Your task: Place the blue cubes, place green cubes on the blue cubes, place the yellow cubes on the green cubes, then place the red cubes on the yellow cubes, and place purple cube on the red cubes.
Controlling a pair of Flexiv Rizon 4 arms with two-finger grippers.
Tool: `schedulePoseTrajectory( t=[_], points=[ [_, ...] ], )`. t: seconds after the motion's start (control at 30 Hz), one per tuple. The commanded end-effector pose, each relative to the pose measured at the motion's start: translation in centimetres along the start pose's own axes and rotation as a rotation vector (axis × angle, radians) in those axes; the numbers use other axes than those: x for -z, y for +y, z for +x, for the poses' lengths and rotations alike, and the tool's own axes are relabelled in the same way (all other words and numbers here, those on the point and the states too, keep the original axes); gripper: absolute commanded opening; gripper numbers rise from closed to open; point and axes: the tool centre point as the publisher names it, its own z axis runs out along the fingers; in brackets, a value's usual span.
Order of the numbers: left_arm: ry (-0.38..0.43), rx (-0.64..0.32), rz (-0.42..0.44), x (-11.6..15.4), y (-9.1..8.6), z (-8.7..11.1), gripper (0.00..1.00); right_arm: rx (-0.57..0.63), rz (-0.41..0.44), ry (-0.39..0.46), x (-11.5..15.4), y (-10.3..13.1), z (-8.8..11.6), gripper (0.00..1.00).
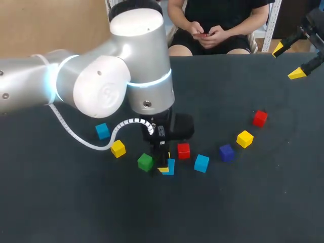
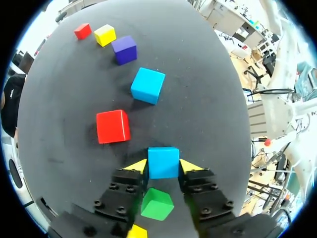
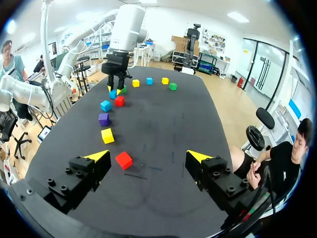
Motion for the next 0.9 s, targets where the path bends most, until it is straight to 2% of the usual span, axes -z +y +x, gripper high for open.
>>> schedulePoseTrajectory(
  t=[0.03, 0.23, 0.4, 0.63, 0.9],
  points=[
    [-0.003, -0.001, -0.001, 0.2, 0.0, -0.1, 0.00, 0.001, 0.000, -0.001, 0.0, 0.0, 0.0, 1.00],
    [-0.015, -0.011, -0.061, 2.4, -0.3, -0.3, 0.00, 0.001, 0.000, -0.001, 0.0, 0.0, 0.0, 1.00],
    [-0.010, -0.015, -0.100, 4.7, 0.3, -0.2, 0.00, 0.001, 0.000, -0.001, 0.0, 0.0, 0.0, 1.00],
    [0.006, -0.020, -0.118, 6.6, 2.6, 0.0, 0.00, 0.001, 0.000, -0.001, 0.0, 0.0, 0.0, 1.00],
    [0.018, -0.045, -0.120, 6.9, 6.1, -1.4, 0.00, 0.001, 0.000, -0.001, 0.0, 0.0, 0.0, 1.00]
  ],
)
